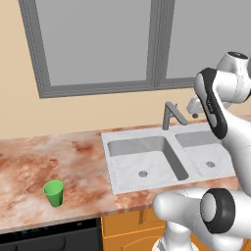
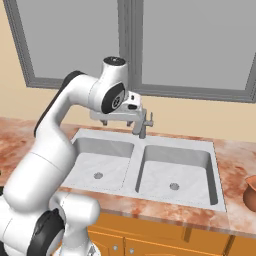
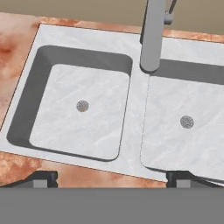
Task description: Place the jug in the left basin and the cup in the right basin of the sink.
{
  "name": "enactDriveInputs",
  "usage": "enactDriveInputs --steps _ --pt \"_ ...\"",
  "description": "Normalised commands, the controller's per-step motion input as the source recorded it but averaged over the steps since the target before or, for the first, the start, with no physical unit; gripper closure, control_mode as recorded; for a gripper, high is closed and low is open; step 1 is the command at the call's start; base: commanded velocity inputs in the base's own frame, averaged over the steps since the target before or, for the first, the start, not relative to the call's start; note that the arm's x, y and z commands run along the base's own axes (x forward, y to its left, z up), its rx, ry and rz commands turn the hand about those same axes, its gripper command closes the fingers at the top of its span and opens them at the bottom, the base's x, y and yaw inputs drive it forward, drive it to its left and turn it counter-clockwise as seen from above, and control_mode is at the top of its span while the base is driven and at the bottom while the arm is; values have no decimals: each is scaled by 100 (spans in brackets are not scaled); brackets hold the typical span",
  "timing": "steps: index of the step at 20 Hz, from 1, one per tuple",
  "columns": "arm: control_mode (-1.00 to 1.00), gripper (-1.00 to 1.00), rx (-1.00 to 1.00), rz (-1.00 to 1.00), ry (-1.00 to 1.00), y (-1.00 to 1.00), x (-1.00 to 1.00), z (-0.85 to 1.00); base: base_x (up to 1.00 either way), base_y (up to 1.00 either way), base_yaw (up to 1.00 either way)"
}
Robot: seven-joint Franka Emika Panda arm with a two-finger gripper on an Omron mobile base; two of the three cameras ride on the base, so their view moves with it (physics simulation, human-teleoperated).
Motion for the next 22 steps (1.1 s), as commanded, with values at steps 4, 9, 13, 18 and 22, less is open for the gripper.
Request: enactDriveInputs --steps 4,9,13,18,22 --pt "-100 -100 -3 0 0 -62 -26 0 0 0 0" --pt "-100 -100 -3 0 0 -67 -27 -2 0 0 0" --pt "-100 -100 -6 0 0 -63 -19 -14 0 0 0" --pt "-100 -100 -5 0 0 -63 -4 -16 0 0 0" --pt "-100 -100 -4 0 0 -66 0 -16 0 0 0"
